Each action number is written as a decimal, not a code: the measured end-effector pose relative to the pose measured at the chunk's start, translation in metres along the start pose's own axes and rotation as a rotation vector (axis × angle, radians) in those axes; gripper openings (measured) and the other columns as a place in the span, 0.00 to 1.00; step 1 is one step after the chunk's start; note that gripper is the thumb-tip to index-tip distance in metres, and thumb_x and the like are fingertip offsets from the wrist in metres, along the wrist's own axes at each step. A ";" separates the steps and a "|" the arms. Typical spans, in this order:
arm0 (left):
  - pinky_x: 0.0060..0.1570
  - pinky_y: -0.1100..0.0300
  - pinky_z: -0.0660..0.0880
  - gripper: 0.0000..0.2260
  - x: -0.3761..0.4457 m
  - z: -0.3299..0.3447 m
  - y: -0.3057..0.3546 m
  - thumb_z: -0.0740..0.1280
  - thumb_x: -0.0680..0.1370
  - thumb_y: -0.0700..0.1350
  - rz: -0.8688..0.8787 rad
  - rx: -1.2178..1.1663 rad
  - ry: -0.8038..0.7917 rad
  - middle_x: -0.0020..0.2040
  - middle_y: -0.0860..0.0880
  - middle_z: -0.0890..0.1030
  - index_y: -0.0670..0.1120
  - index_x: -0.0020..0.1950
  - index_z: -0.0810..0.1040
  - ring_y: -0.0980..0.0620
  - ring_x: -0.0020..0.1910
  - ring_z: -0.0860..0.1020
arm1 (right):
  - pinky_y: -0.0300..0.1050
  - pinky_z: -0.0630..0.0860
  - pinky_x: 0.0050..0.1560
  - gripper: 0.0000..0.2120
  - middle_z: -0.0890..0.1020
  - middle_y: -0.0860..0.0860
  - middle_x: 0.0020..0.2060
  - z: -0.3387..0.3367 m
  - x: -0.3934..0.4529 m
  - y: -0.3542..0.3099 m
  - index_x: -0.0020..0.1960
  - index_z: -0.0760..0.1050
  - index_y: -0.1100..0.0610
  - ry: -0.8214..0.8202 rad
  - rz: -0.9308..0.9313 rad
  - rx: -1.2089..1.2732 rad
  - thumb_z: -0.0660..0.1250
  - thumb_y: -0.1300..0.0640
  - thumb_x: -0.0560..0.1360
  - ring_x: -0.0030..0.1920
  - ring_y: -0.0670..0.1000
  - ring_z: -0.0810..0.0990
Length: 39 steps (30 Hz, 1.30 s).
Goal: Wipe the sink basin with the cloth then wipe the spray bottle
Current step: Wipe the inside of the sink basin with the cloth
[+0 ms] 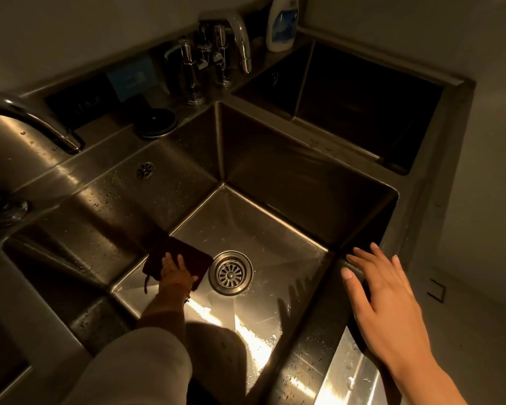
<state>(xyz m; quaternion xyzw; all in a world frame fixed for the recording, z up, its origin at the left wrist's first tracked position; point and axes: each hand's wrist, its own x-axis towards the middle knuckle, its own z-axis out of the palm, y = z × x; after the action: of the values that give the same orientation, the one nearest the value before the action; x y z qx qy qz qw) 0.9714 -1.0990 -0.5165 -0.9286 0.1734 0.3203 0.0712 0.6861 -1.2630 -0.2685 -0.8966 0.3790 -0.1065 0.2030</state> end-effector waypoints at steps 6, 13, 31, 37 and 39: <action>0.76 0.51 0.45 0.35 -0.006 -0.001 -0.002 0.55 0.82 0.55 0.007 0.010 0.018 0.77 0.35 0.37 0.40 0.78 0.38 0.39 0.77 0.40 | 0.45 0.45 0.74 0.29 0.71 0.48 0.67 0.000 0.000 -0.002 0.65 0.71 0.52 0.013 -0.008 0.002 0.46 0.39 0.73 0.71 0.42 0.55; 0.76 0.51 0.45 0.35 -0.009 0.000 0.000 0.54 0.83 0.56 0.029 0.038 0.035 0.77 0.35 0.38 0.40 0.78 0.38 0.39 0.77 0.40 | 0.46 0.45 0.74 0.29 0.71 0.48 0.67 0.000 -0.001 0.000 0.65 0.70 0.52 0.007 -0.007 -0.024 0.45 0.39 0.73 0.72 0.43 0.55; 0.76 0.51 0.48 0.35 0.011 -0.020 0.017 0.55 0.82 0.55 0.099 0.126 0.055 0.77 0.35 0.39 0.40 0.78 0.40 0.39 0.78 0.42 | 0.44 0.43 0.74 0.31 0.67 0.44 0.69 0.000 0.002 -0.001 0.68 0.66 0.49 -0.034 -0.021 -0.060 0.43 0.38 0.72 0.73 0.42 0.50; 0.76 0.51 0.48 0.35 0.009 -0.019 0.026 0.58 0.82 0.54 0.088 0.085 0.059 0.77 0.34 0.41 0.38 0.78 0.43 0.38 0.78 0.43 | 0.43 0.39 0.74 0.23 0.63 0.43 0.71 0.000 0.002 0.000 0.69 0.63 0.48 -0.055 -0.041 -0.094 0.50 0.43 0.77 0.72 0.40 0.45; 0.76 0.51 0.49 0.35 0.007 -0.017 0.031 0.57 0.82 0.54 0.079 0.045 0.068 0.77 0.34 0.43 0.38 0.78 0.44 0.38 0.78 0.44 | 0.44 0.39 0.74 0.22 0.63 0.43 0.71 0.000 0.001 0.002 0.69 0.64 0.48 -0.046 -0.038 -0.067 0.52 0.44 0.77 0.72 0.40 0.45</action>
<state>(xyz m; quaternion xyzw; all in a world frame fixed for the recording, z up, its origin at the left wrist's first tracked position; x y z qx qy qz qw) 0.9741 -1.1342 -0.5083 -0.9295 0.2197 0.2871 0.0735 0.6860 -1.2647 -0.2694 -0.9120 0.3606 -0.0770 0.1796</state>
